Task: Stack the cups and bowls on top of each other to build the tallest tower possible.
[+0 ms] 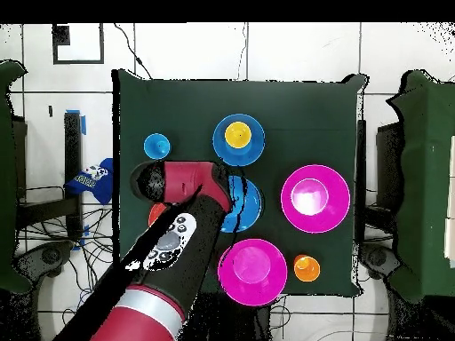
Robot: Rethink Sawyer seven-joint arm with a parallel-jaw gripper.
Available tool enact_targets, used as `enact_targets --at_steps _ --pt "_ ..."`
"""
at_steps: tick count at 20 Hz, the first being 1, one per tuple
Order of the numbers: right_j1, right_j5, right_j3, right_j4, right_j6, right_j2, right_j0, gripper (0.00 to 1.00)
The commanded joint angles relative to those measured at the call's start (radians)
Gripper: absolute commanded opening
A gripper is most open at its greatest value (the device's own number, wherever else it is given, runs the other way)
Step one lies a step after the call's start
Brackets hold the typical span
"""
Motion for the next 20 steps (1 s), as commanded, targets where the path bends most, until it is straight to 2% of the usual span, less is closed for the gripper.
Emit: enact_targets --at_steps 1,5,11,17,20 --pt "0.006 0.010 -0.187 -0.137 -0.074 0.026 0.030 0.00" --pt "-0.011 -0.022 -0.224 -0.174 -0.097 0.038 0.028 0.00" --pt "-0.032 0.115 -0.310 -0.196 -0.143 0.062 0.012 0.00" --pt "-0.027 0.126 -0.357 -0.206 -0.175 0.095 -0.021 0.00" --pt "-0.025 0.181 -0.399 -0.195 -0.234 0.131 -0.052 0.00"
